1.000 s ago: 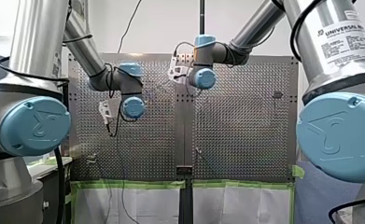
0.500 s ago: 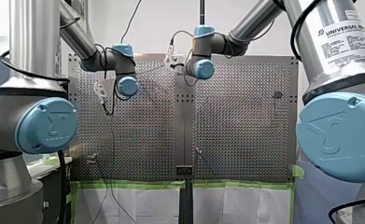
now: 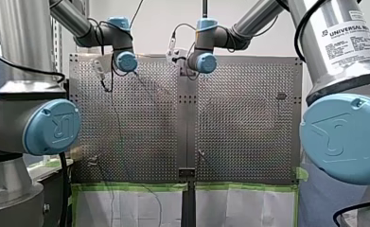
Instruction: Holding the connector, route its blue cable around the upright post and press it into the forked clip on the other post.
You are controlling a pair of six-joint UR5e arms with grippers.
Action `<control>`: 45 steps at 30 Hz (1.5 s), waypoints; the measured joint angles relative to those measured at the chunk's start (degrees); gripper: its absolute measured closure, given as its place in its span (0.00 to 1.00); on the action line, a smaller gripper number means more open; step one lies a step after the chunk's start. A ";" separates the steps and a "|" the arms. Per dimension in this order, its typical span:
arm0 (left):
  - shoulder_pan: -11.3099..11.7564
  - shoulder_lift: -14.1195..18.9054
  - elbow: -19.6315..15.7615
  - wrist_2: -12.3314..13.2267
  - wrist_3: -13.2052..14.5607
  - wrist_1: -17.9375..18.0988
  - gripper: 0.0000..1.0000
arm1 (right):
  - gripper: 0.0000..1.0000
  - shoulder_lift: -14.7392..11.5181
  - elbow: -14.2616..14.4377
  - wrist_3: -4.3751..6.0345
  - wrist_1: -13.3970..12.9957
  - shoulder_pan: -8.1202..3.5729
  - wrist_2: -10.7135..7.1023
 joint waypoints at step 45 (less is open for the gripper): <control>20.05 -13.91 12.56 19.84 -9.80 -5.71 0.77 | 1.00 9.95 -13.70 -0.40 4.39 -3.24 -3.94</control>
